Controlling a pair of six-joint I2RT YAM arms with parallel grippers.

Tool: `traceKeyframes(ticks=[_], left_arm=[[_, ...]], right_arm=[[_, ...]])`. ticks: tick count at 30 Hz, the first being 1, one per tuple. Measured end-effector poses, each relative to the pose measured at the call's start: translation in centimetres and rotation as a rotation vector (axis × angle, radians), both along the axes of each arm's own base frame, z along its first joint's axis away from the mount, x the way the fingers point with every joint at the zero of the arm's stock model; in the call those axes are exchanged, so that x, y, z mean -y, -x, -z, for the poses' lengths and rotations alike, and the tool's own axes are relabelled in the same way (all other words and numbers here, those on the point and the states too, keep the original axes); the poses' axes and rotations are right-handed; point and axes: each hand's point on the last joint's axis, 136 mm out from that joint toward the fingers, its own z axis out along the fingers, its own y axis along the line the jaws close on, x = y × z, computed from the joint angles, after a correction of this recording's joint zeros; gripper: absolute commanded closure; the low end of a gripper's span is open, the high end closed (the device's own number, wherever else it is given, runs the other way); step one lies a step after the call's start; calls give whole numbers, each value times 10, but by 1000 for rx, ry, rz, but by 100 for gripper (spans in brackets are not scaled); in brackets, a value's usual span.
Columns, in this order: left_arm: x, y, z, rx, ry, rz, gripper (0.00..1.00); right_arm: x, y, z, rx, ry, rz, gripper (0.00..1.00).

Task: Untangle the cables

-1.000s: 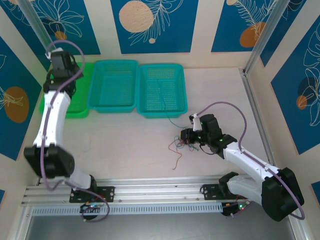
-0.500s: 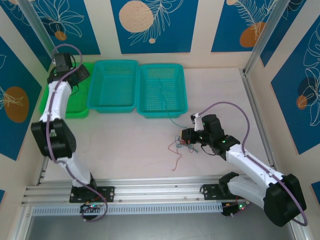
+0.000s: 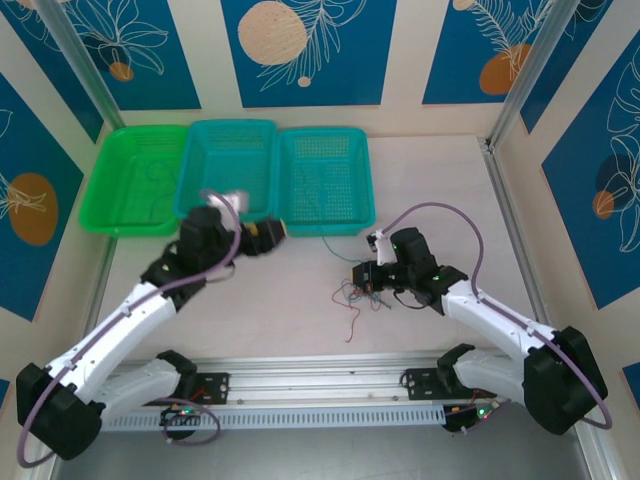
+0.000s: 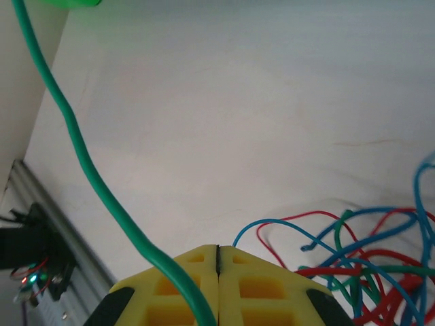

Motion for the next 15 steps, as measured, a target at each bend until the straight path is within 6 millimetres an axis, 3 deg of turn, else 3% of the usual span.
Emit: traceKeyframes(ticks=[4,7,8,10,13,15], left_arm=[[33,56,47,-50,-32,175,22],[37,81,65,-51,-48,213,22],[36,85,68,-45,-54,210,22],[27,89,75,-27,-67,182,22],[10,88,80,0,-88,125,22],[3,87,81,19,-108,106,22]], right_arm=[[-46,19,-7,-22,-24,-155,95],[-80,28,0,-61,-19,-232,83],[-89,31,7,-85,-8,-247,74],[-101,32,21,-123,18,-259,65],[-104,30,34,-154,50,-250,56],[-102,27,34,-148,58,-236,55]])
